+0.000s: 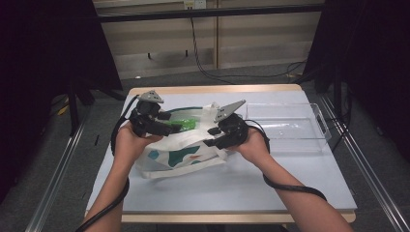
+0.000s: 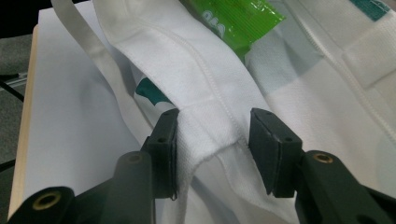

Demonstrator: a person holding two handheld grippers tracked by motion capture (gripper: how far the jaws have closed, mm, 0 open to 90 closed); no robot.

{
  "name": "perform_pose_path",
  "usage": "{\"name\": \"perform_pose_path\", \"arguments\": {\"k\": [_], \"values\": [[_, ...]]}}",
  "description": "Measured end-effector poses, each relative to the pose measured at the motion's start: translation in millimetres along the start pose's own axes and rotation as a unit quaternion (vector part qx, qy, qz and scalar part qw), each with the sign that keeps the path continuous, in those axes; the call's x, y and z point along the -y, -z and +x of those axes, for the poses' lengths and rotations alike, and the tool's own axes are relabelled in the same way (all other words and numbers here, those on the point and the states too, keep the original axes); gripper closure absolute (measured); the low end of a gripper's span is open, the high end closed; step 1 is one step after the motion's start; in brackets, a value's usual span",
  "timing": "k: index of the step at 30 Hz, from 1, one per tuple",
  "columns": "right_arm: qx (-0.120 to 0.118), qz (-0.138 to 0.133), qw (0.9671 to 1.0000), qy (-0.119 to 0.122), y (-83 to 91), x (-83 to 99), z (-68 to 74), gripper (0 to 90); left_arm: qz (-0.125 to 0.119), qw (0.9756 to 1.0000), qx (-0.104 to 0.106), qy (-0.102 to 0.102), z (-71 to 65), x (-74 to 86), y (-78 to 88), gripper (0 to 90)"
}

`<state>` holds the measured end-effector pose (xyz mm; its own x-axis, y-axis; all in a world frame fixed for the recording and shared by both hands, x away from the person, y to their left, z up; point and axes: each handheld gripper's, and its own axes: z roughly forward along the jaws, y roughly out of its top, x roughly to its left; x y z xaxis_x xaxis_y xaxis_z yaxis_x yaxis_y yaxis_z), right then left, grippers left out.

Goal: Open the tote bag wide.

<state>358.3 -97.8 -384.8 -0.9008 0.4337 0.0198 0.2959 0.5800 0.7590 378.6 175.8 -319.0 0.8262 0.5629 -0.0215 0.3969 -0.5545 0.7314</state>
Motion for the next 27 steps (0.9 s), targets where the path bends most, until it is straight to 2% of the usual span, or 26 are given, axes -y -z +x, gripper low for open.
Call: {"name": "perform_pose_path", "arguments": {"k": [2, 4, 9, 13, 14, 16, 19, 23, 27], "values": [[-0.003, 0.001, 1.0, 0.002, -0.2, 0.5, 0.4, 56.5, -0.005, 1.0, -0.001, 0.006, 6.8, -0.3, 2.2, 37.1], [-0.004, -0.001, 1.0, 0.001, -0.1, 1.0, 0.1, 57.1, -0.003, 0.9998, -0.018, 0.008, 12.2, -0.1, 3.6, 36.7], [-0.008, 0.001, 1.0, 0.001, 0.6, 1.4, 0.2, 58.7, 0.003, 0.9996, -0.015, 0.022, 24.1, 3.1, 3.0, 37.6], [-0.009, 0.0, 1.0, 0.0, 1.2, 2.6, 0.2, 60.4, 0.001, 0.9996, -0.019, 0.023, 29.5, 3.9, 2.7, 40.0], [-0.012, 0.0, 0.9999, -0.002, 1.0, 2.7, 0.3, 60.5, 0.009, 0.9994, -0.021, 0.024, 29.8, 3.7, 2.1, 40.9], [-0.011, 0.001, 0.9999, 0.0, 1.0, 2.8, 0.8, 60.9, 0.007, 0.9997, -0.018, 0.015, 31.7, 3.5, 1.7, 42.8], [-0.012, 0.002, 0.9999, 0.002, 1.5, 2.7, 1.0, 61.9, 0.012, 0.9996, -0.02, 0.017, 35.1, 2.6, 2.3, 47.0], [-0.014, 0.006, 0.9999, 0.004, 1.4, 3.1, 1.6, 63.2, 0.011, 0.9994, -0.021, 0.026, 38.8, 2.3, 0.5, 46.4], [-0.017, 0.005, 0.9998, 0.006, 1.6, 3.3, 3.0, 65.8, 0.013, 0.9995, -0.025, 0.017, 40.3, 1.3, -0.9, 45.9]]}}
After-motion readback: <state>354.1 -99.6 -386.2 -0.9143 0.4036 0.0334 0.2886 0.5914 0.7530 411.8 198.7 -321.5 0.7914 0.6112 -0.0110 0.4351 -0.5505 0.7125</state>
